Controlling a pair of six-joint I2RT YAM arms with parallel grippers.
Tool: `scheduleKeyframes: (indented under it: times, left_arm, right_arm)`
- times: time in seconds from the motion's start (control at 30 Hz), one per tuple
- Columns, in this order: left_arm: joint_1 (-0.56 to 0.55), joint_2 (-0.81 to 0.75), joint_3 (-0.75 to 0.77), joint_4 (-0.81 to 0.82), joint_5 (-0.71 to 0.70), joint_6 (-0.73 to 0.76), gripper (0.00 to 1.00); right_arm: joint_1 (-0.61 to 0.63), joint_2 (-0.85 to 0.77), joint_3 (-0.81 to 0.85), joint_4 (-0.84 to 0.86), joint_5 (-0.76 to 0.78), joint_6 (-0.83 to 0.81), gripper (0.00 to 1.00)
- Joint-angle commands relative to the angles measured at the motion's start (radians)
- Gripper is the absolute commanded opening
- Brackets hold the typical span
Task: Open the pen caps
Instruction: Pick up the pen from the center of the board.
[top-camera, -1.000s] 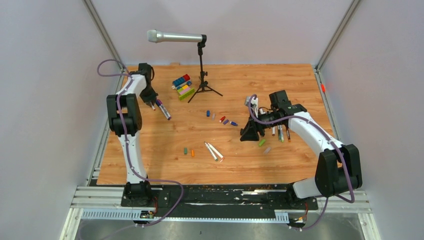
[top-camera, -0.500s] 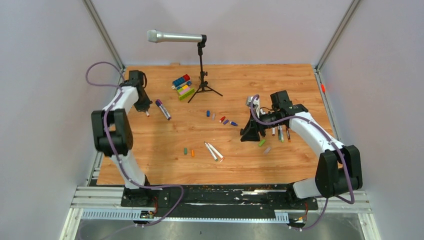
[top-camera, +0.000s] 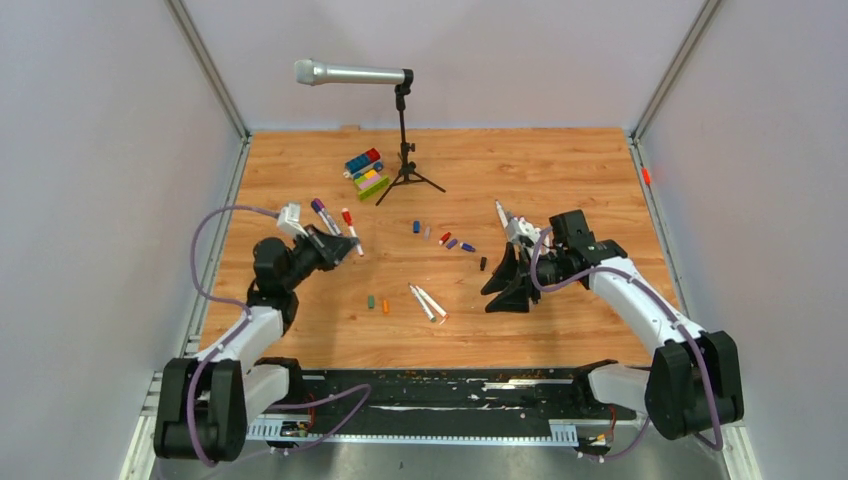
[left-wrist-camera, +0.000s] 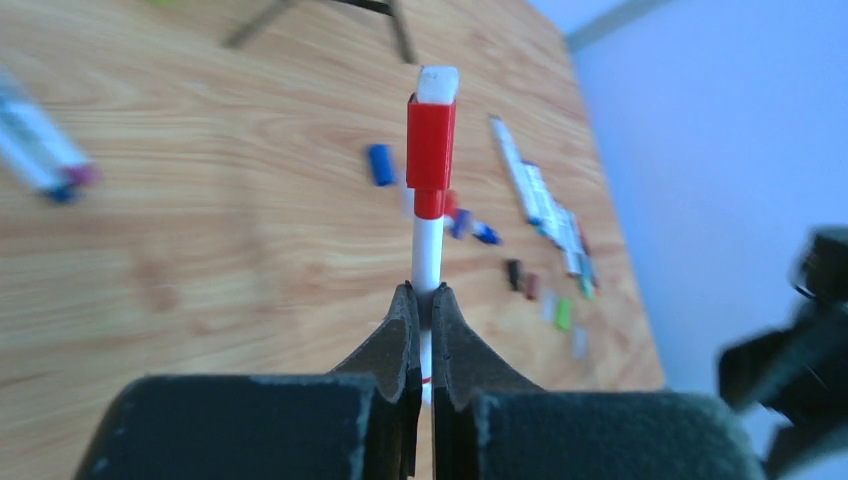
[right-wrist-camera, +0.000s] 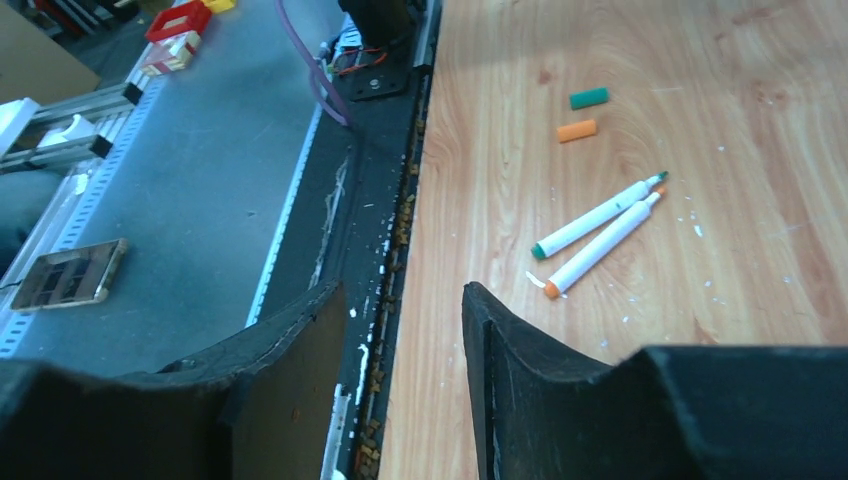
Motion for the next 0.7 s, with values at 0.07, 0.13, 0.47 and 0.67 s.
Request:
scheduleKeyframes:
  times: [0.07, 0.13, 0.47, 0.67]
  left_arm:
    - [-0.261, -0.11, -0.125, 0.522, 0.018, -0.186, 0.0]
    - [-0.354, -0.103, -0.149, 0.56, -0.035, -0.19, 0.0]
    - [-0.733, 0.1, -0.077, 0.681, -0.242, -0.111, 0.0]
    - [-0.838, 0.341, -0.017, 0.892, -0.282, -0.145, 0.0]
  right_arm:
    - [-0.004, -0.089, -0.11, 0.461, -0.128, 0.374, 0.48]
    - [-0.004, -0.086, -0.117, 0.512, -0.106, 0.446, 0.48]
    - [-0.004, -0.068, -0.131, 0.733, 0.029, 0.808, 0.55]
    - [-0.004, -0.058, -0.166, 0.893, 0.097, 1.034, 0.57]
